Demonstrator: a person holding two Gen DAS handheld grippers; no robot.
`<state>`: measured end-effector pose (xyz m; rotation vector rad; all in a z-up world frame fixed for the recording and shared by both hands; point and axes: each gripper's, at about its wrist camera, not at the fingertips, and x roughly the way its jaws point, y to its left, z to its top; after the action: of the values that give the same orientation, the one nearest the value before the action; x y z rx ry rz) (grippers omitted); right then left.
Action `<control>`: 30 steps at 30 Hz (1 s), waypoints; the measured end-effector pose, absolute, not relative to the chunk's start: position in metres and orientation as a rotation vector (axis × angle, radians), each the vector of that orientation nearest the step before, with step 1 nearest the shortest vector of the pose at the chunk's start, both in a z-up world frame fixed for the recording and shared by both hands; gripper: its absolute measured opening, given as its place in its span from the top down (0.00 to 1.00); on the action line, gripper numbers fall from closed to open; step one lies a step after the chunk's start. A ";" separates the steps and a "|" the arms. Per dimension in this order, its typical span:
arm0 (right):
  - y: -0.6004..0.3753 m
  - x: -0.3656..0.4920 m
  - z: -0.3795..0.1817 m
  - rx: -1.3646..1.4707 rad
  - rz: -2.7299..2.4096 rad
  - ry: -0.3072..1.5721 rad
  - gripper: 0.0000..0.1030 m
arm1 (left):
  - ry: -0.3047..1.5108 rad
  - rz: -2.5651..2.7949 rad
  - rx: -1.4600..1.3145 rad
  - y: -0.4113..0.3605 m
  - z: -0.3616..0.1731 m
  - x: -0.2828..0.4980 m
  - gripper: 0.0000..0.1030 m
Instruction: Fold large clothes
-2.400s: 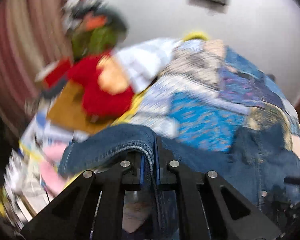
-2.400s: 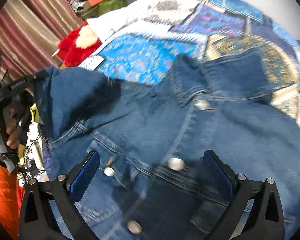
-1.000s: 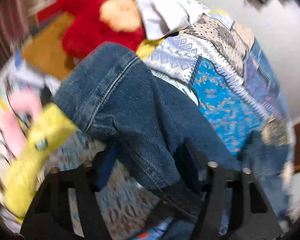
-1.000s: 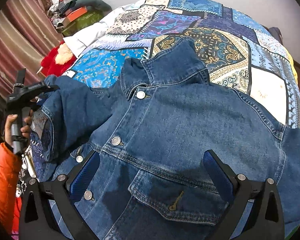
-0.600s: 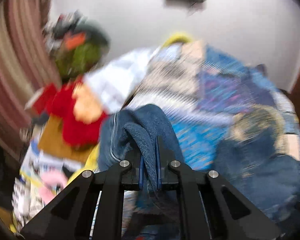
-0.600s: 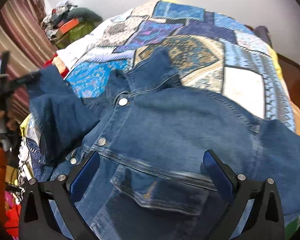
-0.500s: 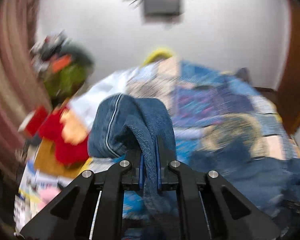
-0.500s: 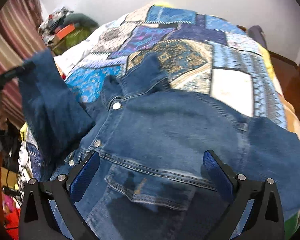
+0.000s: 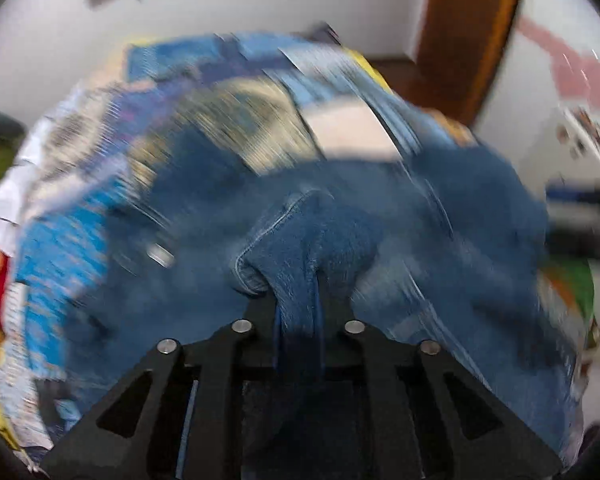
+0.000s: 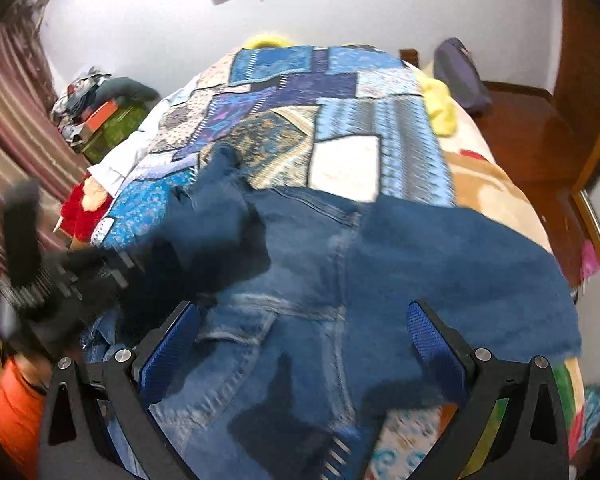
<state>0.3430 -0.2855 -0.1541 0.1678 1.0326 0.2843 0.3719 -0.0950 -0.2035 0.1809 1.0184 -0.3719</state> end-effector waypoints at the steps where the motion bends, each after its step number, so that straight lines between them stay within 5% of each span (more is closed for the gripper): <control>1: -0.287 0.340 -0.155 0.166 0.280 1.036 0.00 | 1.033 -0.395 0.203 -0.103 -0.211 0.364 0.77; 5: -0.288 0.331 -0.158 0.133 0.273 1.049 0.00 | 1.000 -0.378 0.345 -0.116 -0.212 0.338 0.44; 13: -0.236 0.338 -0.151 0.024 0.342 1.017 0.00 | 0.858 -0.234 0.254 -0.022 -0.155 0.324 0.11; 19: -0.162 0.358 -0.164 -0.123 0.424 1.019 0.00 | 0.908 0.016 0.186 0.077 -0.172 0.337 0.10; 30: -0.084 0.411 -0.245 -0.471 0.356 1.130 0.00 | 1.203 0.152 0.033 0.158 -0.305 0.346 0.09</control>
<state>0.4106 -0.0838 -0.2448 -0.4708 1.1304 0.3557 0.3456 0.1583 -0.3049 0.0325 1.2027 0.1523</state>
